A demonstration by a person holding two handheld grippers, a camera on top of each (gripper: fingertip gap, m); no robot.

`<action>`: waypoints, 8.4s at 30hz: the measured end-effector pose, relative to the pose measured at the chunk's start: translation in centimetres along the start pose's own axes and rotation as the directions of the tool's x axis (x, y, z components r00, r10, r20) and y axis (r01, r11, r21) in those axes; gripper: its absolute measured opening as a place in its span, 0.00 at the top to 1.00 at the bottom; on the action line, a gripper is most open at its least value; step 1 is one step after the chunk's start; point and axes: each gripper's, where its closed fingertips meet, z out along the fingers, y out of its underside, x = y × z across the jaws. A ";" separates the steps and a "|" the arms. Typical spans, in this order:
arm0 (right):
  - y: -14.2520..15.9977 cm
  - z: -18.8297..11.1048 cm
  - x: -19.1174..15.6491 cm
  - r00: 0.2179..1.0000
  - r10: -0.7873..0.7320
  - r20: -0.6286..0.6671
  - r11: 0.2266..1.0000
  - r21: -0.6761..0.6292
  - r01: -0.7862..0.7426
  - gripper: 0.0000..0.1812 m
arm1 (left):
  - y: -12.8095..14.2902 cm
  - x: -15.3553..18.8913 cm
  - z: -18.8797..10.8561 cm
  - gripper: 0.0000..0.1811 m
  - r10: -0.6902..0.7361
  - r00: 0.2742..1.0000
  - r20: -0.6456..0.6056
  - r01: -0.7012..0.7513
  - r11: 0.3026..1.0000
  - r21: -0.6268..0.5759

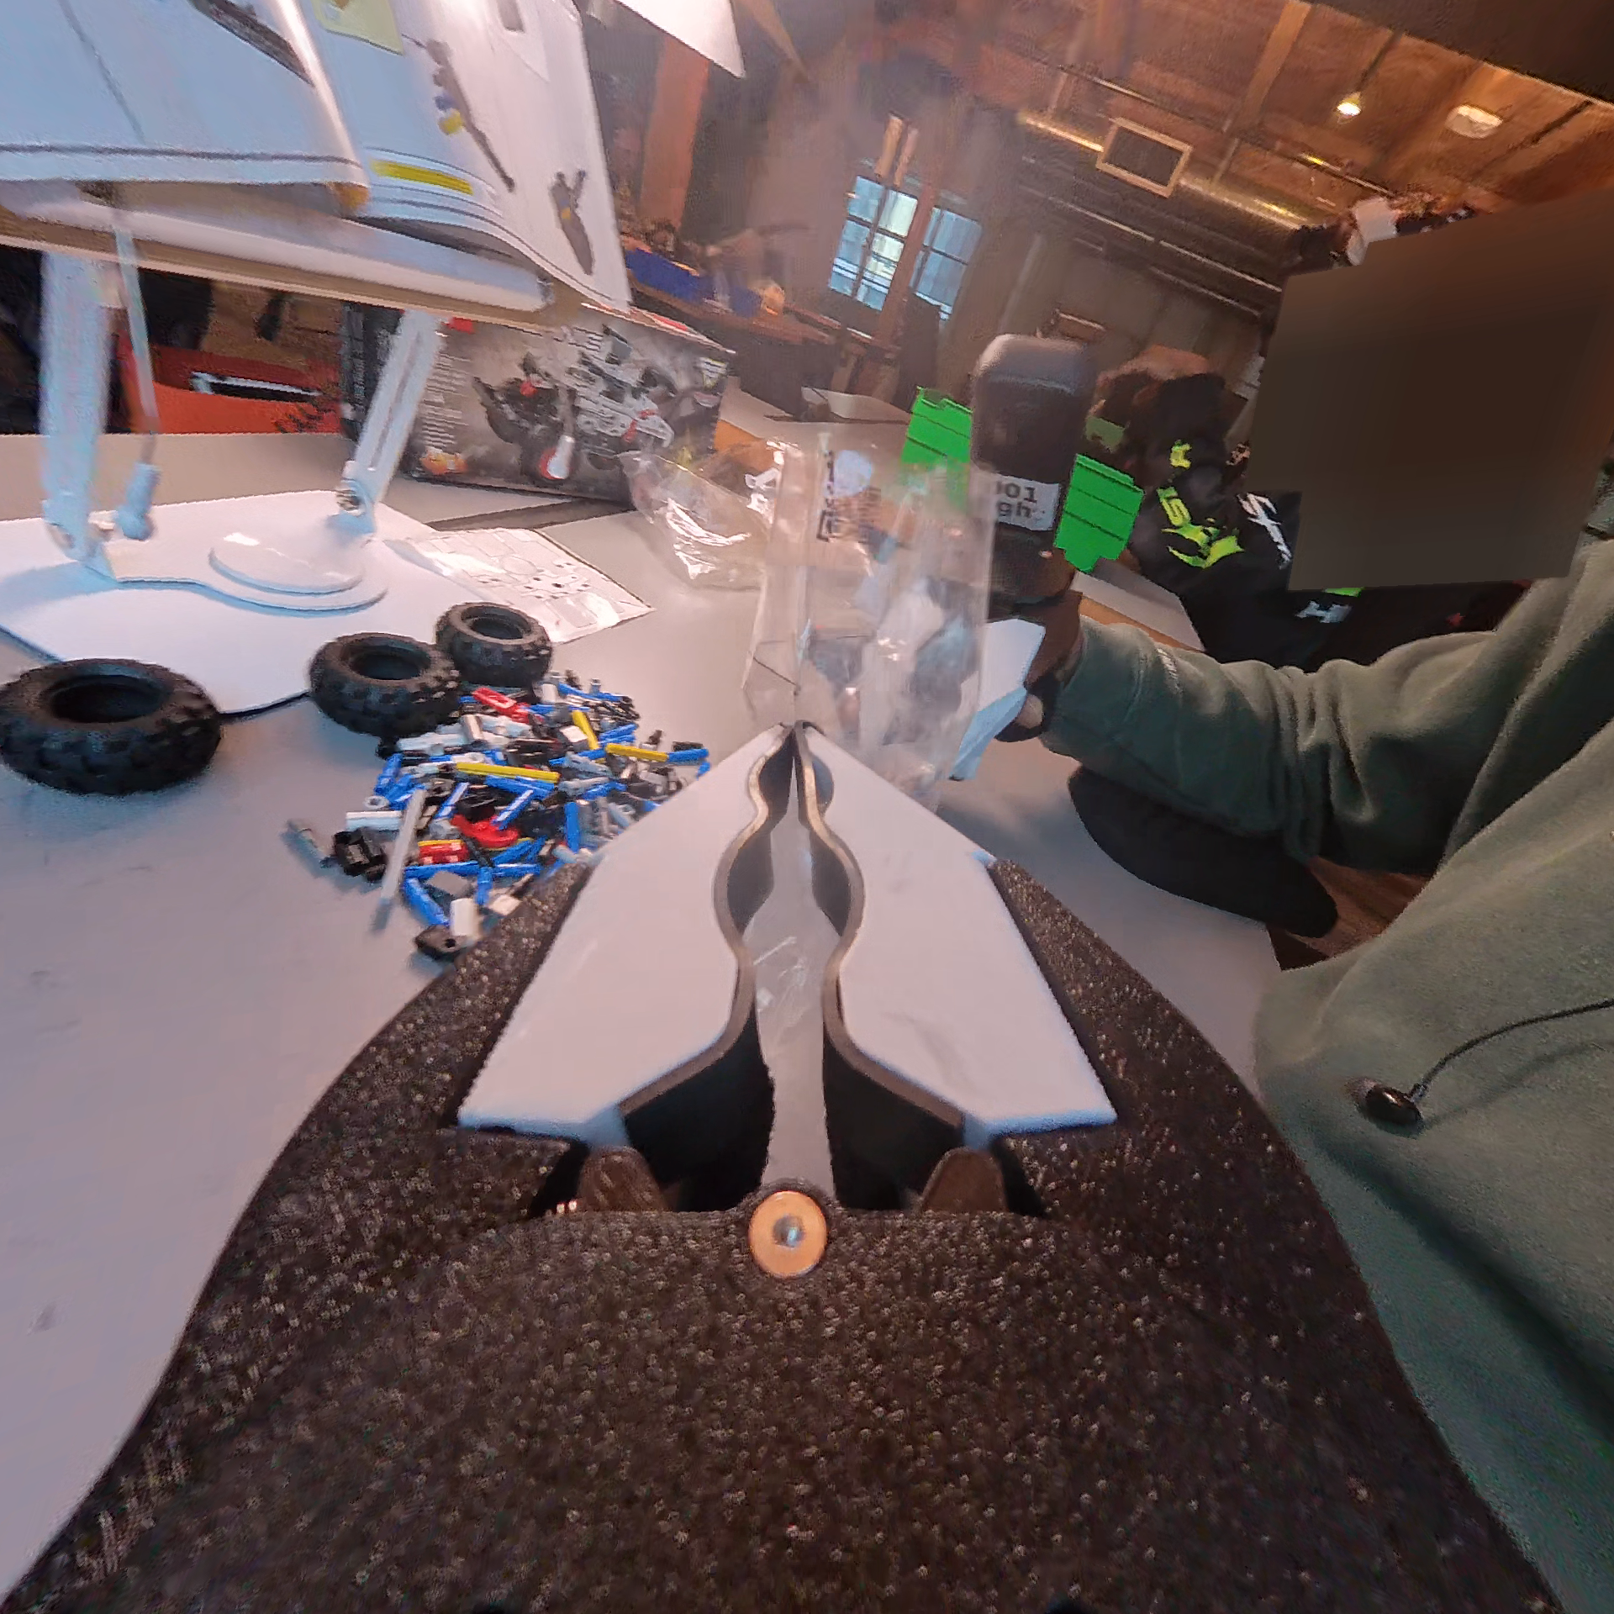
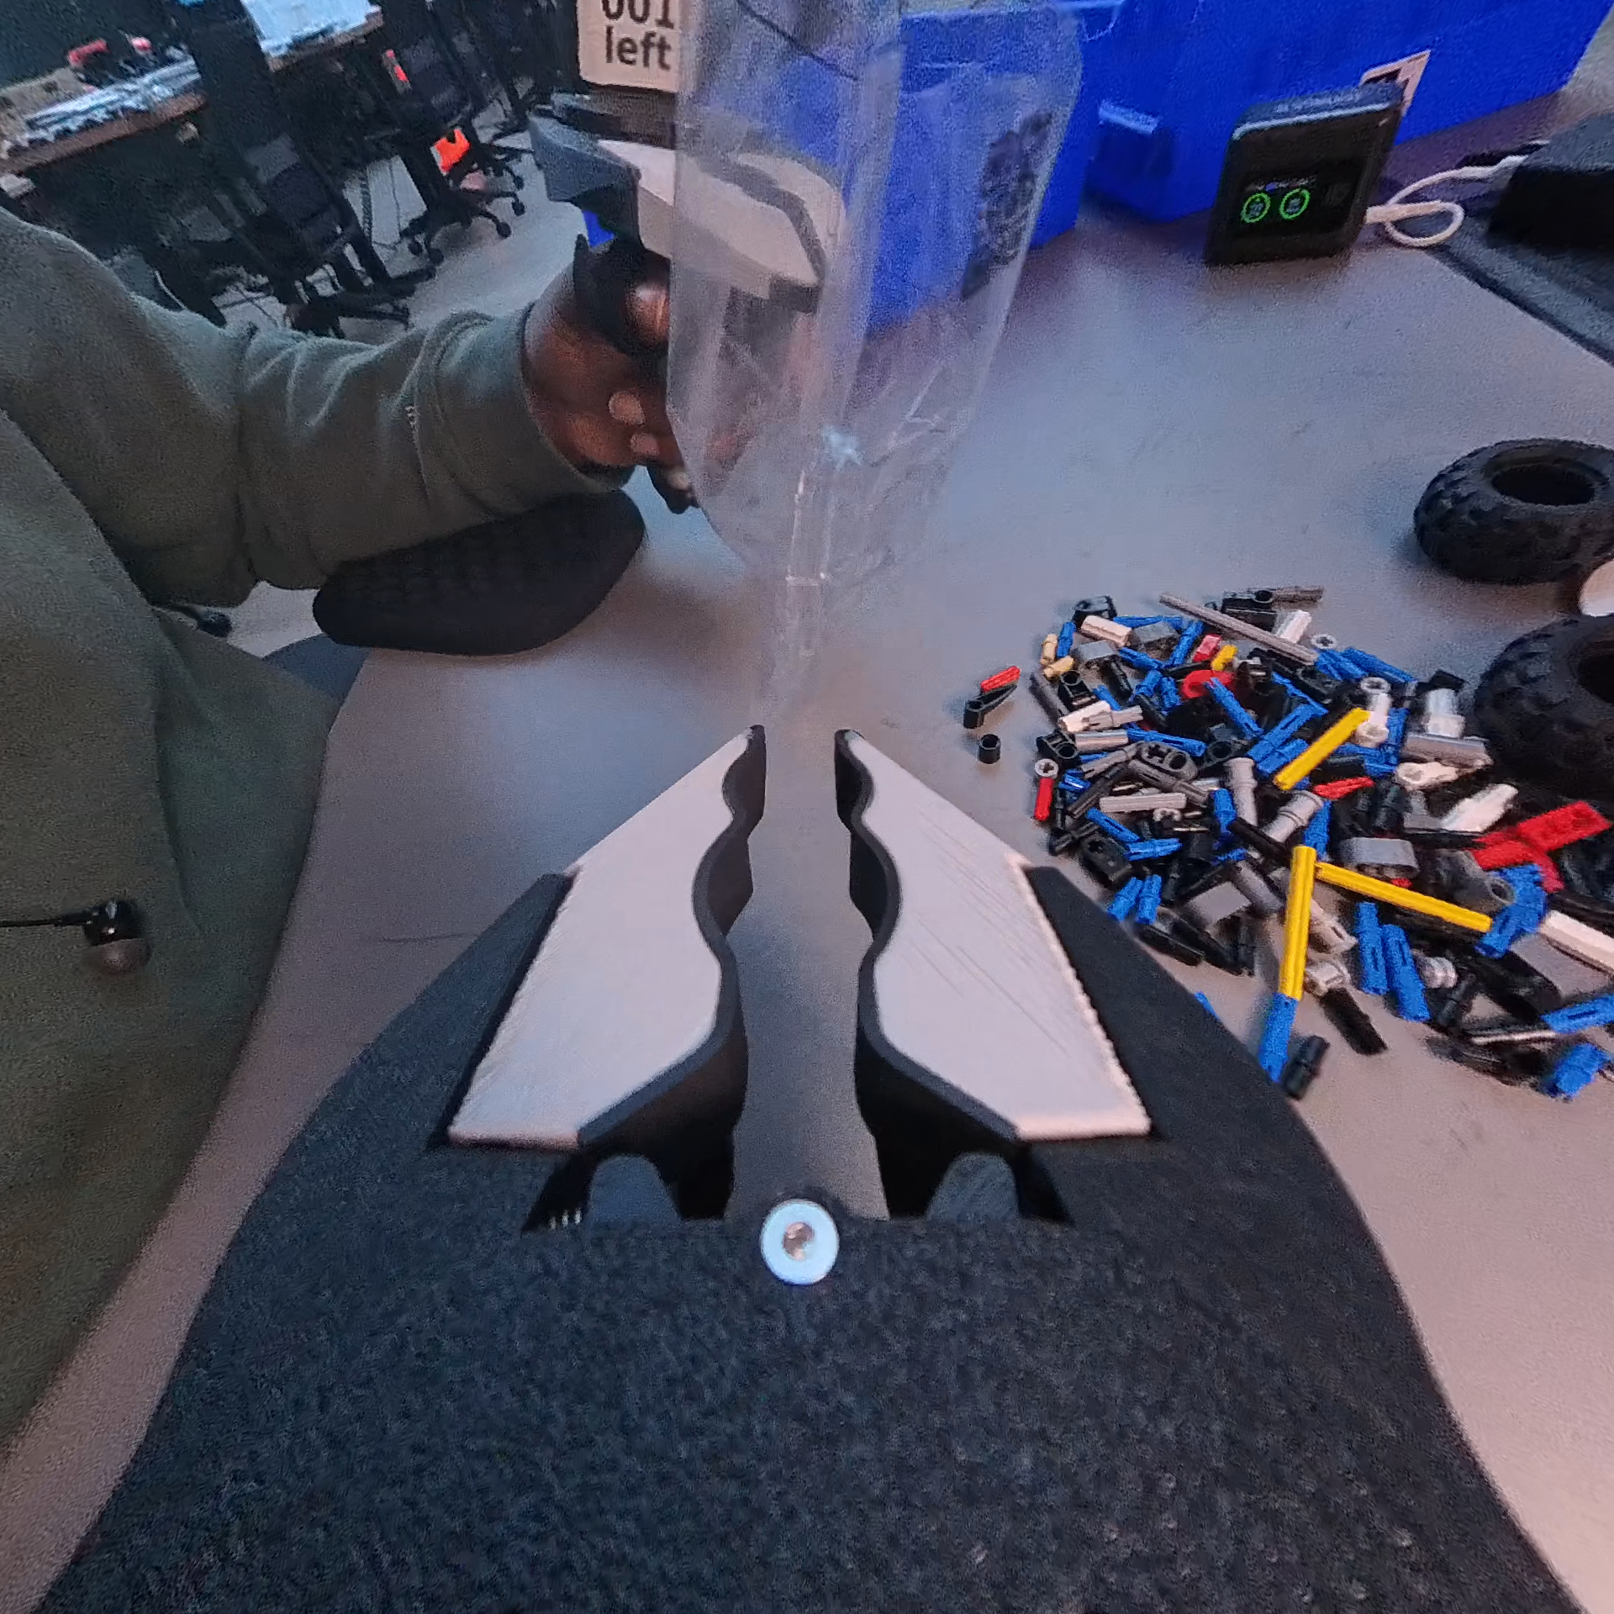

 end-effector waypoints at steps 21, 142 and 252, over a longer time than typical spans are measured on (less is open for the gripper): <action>0.5 9.5 15.2 0.899 -0.409 0.157 0.720 -0.550 0.424 0.94 | -1.0 -6.7 -6.1 1.00 0.027 0.951 0.309 -0.027 1.000 -0.005; -3.0 9.0 14.4 0.947 -0.316 -0.055 0.816 -0.526 0.241 1.00 | -1.0 -9.2 -7.7 1.00 -0.036 0.894 0.446 0.018 0.999 0.045; 0.1 8.7 18.2 0.939 -0.249 -0.237 0.760 -0.649 0.037 0.97 | -0.3 -9.0 -7.2 1.00 -0.052 0.910 0.412 0.041 0.999 0.035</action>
